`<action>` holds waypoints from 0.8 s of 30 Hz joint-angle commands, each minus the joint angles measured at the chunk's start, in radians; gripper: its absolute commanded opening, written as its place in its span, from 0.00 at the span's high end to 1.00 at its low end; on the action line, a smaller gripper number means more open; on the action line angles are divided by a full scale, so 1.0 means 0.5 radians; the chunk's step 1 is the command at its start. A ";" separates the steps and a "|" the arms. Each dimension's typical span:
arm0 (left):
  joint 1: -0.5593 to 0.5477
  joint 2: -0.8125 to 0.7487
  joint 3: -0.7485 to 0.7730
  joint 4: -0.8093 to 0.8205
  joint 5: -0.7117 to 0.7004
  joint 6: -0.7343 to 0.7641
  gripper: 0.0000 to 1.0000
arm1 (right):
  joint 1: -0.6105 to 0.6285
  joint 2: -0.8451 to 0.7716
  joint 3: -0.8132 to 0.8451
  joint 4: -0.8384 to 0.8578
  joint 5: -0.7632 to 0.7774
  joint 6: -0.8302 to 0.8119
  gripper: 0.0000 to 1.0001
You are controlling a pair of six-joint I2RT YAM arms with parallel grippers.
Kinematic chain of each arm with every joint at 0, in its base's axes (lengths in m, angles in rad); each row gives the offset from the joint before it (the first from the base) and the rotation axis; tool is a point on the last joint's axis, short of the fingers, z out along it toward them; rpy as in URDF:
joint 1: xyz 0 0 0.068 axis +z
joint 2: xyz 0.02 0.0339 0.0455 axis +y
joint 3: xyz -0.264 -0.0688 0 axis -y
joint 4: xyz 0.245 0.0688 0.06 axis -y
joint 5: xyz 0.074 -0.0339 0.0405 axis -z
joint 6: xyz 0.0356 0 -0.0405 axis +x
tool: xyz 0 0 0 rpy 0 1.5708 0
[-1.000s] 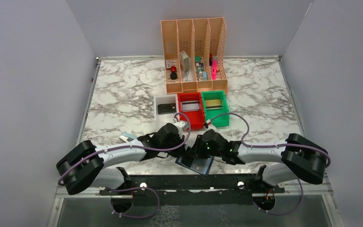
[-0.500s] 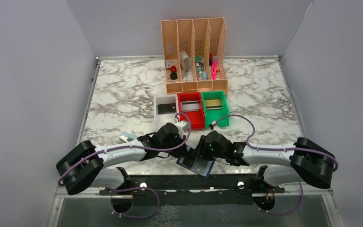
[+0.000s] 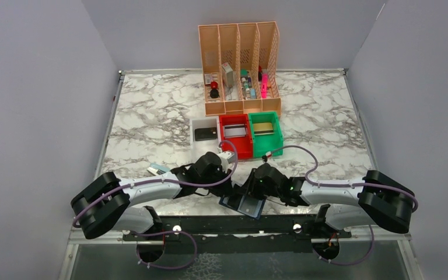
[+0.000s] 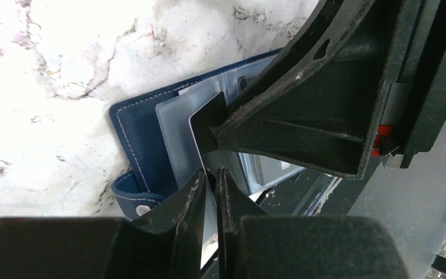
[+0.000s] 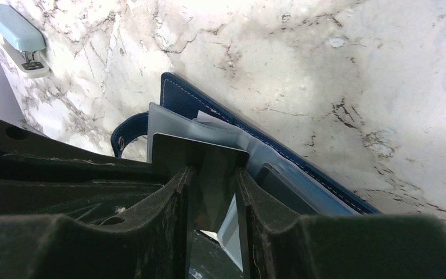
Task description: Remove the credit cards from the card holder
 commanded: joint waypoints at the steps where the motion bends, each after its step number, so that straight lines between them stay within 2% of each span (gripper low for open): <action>1: -0.037 0.033 0.061 0.027 0.090 0.018 0.81 | 0.012 -0.039 -0.085 -0.053 0.107 0.031 0.65; 8: -0.070 0.051 0.090 0.035 0.103 0.012 0.78 | 0.012 -0.037 -0.100 -0.014 0.088 0.023 0.67; 16: -0.082 0.072 0.093 -0.028 -0.032 0.008 0.99 | 0.010 -0.107 -0.114 -0.012 0.089 0.000 0.67; 24: -0.082 -0.101 0.079 -0.064 -0.150 0.002 1.00 | 0.011 -0.345 -0.134 -0.010 0.106 -0.145 0.62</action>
